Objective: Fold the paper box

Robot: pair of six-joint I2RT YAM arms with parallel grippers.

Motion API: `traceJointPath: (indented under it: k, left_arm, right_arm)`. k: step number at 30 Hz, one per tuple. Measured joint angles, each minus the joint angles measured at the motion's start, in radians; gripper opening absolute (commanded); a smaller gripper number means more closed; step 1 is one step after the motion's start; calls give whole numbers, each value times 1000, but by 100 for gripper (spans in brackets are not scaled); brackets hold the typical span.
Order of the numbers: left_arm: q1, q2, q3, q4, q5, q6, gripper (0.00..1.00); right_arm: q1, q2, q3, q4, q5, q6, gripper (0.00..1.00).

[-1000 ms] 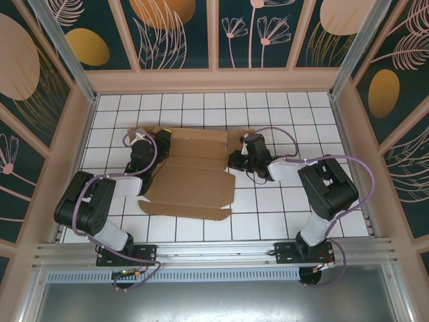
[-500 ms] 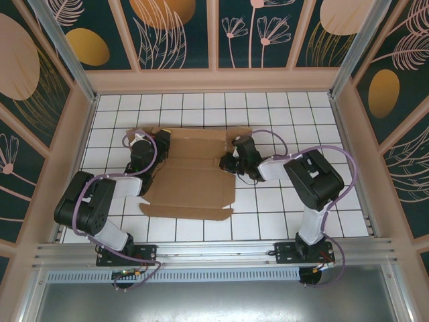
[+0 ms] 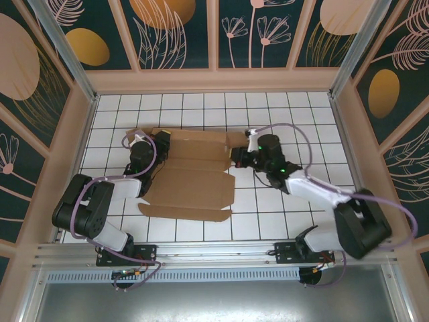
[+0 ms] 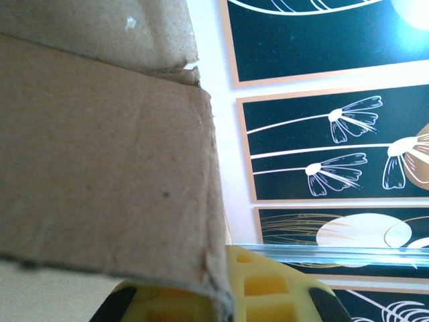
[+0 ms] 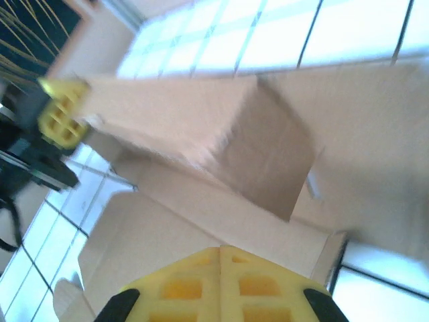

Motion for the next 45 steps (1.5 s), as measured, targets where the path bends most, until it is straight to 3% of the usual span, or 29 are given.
traceJointPath:
  k: [3,6,12,17,23,27,34,45]
  left_arm:
    - [0,0,-2,1,2,5,0]
    - [0,0,-2,1,7,16,0]
    - [0,-8,-3,-3,34,50,0]
    - [0,-32,-19,-11,39,64,0]
    - [0,-34,-20,-9,51,67,0]
    - [0,-34,-29,5,53,67,0]
    - [0,-34,-32,12,57,67,0]
    - [0,-33,-44,34,58,67,0]
  right_arm:
    - [-74,-161,-33,-9,61,-42,0]
    - [-156,-204,-37,-11,135,-77,0]
    - [-231,-26,-35,-15,198,-248,0]
    - [-297,85,-32,8,97,-462,3]
    - [-282,135,-48,53,-97,-698,13]
    - [-224,135,-71,93,-162,-798,19]
    - [-134,143,-88,136,-175,-898,19]
    - [-148,206,-71,156,-126,-1032,28]
